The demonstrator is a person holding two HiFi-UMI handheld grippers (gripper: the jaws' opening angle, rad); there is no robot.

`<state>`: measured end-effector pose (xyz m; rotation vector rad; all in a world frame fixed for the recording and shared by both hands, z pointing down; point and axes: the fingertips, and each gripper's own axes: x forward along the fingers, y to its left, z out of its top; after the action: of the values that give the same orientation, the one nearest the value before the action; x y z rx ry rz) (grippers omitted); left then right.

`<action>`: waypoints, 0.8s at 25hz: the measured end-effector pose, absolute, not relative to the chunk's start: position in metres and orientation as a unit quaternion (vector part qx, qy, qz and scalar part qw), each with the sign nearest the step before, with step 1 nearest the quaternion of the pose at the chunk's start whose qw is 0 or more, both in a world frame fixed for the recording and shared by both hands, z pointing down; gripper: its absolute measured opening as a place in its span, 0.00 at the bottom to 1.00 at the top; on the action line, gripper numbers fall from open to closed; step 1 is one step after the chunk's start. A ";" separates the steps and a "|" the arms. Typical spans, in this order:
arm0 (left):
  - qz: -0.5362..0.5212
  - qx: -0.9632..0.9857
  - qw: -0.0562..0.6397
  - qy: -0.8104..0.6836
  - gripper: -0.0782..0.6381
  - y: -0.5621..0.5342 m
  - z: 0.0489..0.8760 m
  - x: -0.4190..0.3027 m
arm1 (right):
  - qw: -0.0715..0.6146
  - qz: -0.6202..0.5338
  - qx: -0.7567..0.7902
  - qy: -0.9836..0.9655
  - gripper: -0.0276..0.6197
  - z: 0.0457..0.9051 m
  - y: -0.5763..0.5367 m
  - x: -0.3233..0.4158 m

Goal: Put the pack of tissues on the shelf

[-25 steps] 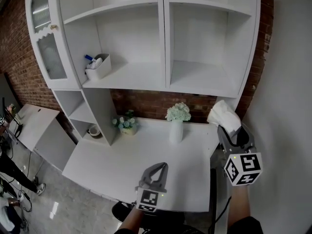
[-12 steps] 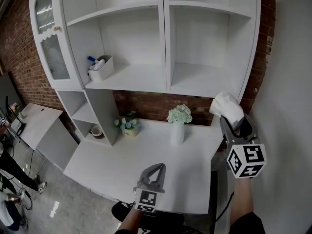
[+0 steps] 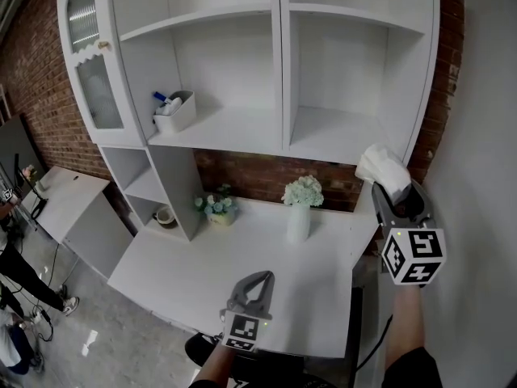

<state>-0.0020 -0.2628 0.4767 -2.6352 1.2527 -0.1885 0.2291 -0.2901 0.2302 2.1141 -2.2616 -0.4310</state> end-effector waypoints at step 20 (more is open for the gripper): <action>-0.067 -0.886 0.103 0.447 0.12 -0.268 0.480 -0.020 | 0.020 -0.163 0.679 -0.715 0.43 0.203 -0.322 0.227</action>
<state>-0.0204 -0.2683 0.4804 -2.6144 1.3179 -0.1981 0.2270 -0.3221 0.2026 2.1068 -2.2196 -0.5067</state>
